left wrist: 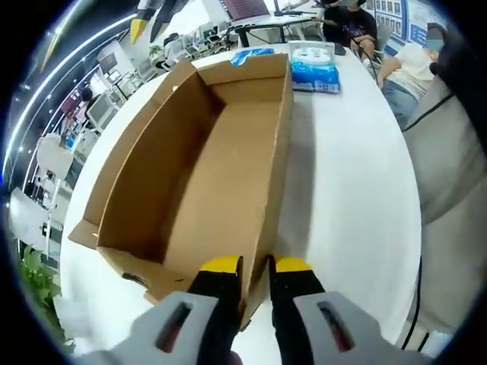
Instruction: Operate the shoe box by opening the lid, removing the specified soft item, and placing it in the target area until the item is outside and the box remains undamaged.
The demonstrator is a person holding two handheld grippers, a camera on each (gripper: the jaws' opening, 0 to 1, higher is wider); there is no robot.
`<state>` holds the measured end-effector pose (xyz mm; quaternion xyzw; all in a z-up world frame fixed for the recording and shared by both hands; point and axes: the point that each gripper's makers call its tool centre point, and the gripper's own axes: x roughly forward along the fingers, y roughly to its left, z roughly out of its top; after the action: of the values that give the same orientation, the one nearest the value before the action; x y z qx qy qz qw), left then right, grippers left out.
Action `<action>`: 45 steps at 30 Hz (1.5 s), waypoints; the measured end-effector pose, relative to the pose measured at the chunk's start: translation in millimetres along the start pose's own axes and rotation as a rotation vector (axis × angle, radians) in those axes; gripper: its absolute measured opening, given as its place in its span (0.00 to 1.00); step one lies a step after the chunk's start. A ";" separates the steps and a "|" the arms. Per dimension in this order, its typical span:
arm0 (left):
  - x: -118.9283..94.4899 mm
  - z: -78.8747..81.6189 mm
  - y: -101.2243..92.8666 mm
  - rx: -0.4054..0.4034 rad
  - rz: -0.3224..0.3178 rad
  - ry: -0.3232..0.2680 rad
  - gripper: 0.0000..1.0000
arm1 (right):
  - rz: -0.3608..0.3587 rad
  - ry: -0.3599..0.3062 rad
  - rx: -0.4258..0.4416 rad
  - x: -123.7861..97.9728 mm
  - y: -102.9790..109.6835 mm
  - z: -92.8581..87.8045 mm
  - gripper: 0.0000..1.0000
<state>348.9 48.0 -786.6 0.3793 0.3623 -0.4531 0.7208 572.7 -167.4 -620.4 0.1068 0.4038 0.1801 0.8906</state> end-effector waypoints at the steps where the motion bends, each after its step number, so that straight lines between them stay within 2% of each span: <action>1: 0.0 -0.2 0.0 0.001 -0.001 0.002 0.13 | -0.003 0.000 0.006 -0.1 -0.1 -0.4 0.29; 4: 0.0 -0.4 0.1 0.005 -0.001 0.000 0.12 | -0.039 0.014 -0.001 2.6 -2.9 0.3 0.33; 6: -0.1 -0.5 -0.5 0.013 0.000 0.004 0.12 | -0.045 0.041 -0.050 4.7 -0.5 -0.3 0.36; 8: -0.1 -0.7 -0.3 0.012 -0.001 0.008 0.12 | -0.066 0.063 -0.117 6.0 1.1 0.4 0.44; 9: -0.5 0.0 -0.1 0.003 0.000 0.006 0.12 | -0.079 0.055 -0.202 17.3 -9.3 21.1 0.46; 11: -0.2 2.1 -2.6 0.012 -0.007 0.004 0.12 | -0.085 0.059 -0.248 18.7 -3.6 23.3 0.44; 13: 1.3 1.4 -5.0 0.058 -0.014 0.018 0.10 | -0.094 0.080 -0.271 25.7 -3.6 23.4 0.42; 16: 1.3 1.6 -4.2 0.044 -0.017 0.024 0.09 | -0.098 0.096 -0.263 34.9 -6.0 23.5 0.34; 19: 1.3 1.3 -4.2 0.035 -0.018 0.027 0.09 | -0.054 0.083 -0.184 43.2 -2.1 24.9 0.30; 20: 1.1 1.4 -4.7 0.026 -0.019 0.028 0.09 | -0.040 0.090 -0.152 43.0 2.1 22.2 0.30; 26: 1.0 1.3 -4.9 0.013 -0.030 0.031 0.09 | -0.083 0.139 -0.186 48.5 1.6 1.4 0.30; 29: 1.4 1.1 -5.1 0.013 -0.030 0.031 0.09 | -0.083 0.122 -0.083 51.5 2.6 0.3 0.32; 34: 1.7 1.1 -5.4 0.026 -0.029 0.029 0.09 | -0.065 0.120 -0.035 52.3 5.1 -3.0 0.31; 37: 1.8 0.9 -5.4 0.021 -0.031 0.033 0.09 | -0.045 0.106 -0.034 54.9 8.1 -2.5 0.30; 45: 2.1 0.3 -6.2 0.026 -0.042 0.038 0.08 | -0.112 0.146 -0.129 71.0 -6.8 -11.6 0.32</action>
<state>343.9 45.1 -789.6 0.3897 0.3777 -0.4655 0.6992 608.7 -144.2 -678.6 0.0131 0.4606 0.1631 0.8724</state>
